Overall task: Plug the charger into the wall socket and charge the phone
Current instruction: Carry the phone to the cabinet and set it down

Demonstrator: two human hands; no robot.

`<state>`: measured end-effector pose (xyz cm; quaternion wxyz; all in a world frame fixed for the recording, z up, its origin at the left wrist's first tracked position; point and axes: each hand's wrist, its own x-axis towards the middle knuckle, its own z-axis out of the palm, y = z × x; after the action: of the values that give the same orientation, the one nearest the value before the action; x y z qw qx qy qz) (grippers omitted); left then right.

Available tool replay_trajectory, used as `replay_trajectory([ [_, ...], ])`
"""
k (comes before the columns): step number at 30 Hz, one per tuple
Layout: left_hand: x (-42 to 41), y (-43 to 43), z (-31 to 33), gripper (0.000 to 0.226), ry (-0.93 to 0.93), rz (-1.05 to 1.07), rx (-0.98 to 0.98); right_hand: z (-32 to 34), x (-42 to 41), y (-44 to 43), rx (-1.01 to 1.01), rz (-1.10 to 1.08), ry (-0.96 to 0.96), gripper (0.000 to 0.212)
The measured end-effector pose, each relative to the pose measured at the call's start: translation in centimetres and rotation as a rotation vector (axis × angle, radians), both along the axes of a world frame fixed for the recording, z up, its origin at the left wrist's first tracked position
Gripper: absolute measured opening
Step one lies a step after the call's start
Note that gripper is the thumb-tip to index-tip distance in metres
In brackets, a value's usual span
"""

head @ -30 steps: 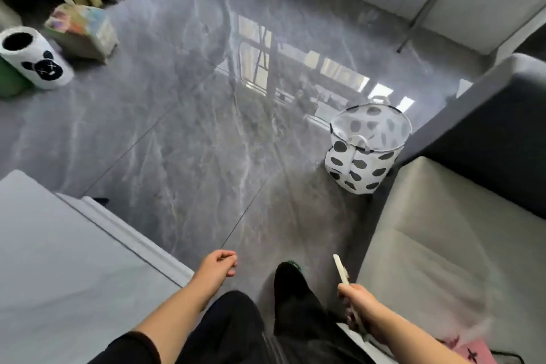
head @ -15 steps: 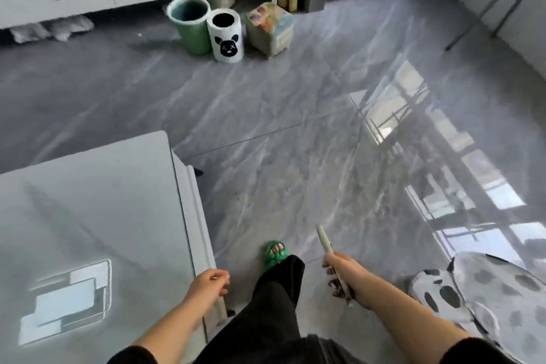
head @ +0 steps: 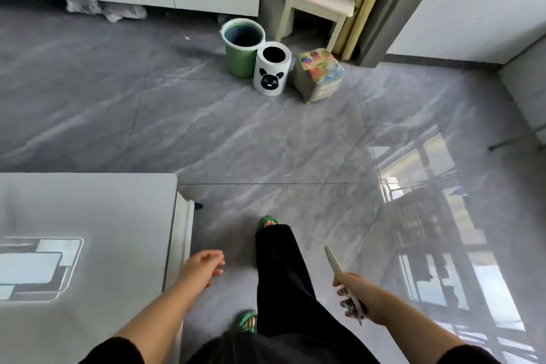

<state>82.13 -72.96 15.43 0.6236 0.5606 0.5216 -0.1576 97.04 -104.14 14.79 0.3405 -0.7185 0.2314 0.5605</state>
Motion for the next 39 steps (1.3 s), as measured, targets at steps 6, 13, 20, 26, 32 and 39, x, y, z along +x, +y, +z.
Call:
replay_trajectory([
  [6, 8.7, 5.9, -0.1, 0.02, 0.033, 0.15, 0.008, -1.6, 13.0, 8.5, 0.003, 0.121, 0.021, 0.033],
  [13, 14.6, 15.2, 0.4, 0.01, 0.054, 0.346, 0.032, -2.1, 24.0, 25.7, 0.096, 0.274, 0.039, 0.024],
  [20, 17.9, 28.4, -0.5, 0.015, 0.098, 0.498, 0.032, -3.2, 32.2, 46.3, 0.204, 0.39, 0.02, 0.026],
  [26, 21.8, 39.5, -0.2, 0.011, 0.108, 0.503, 0.04, -2.4, 37.2, 58.8, 0.198, 0.407, 0.029, 0.027],
  [32, 28.6, 51.3, 0.0, 0.014, 0.037, 0.557, 0.007, -2.9, 44.1, 67.0, 0.101, 0.428, 0.141, 0.023],
  [39, 37.4, 64.9, -0.5, 0.017, 0.005, 0.608, -0.013, -6.2, 54.5, 77.3, 0.016, 0.445, 0.222, 0.042],
])
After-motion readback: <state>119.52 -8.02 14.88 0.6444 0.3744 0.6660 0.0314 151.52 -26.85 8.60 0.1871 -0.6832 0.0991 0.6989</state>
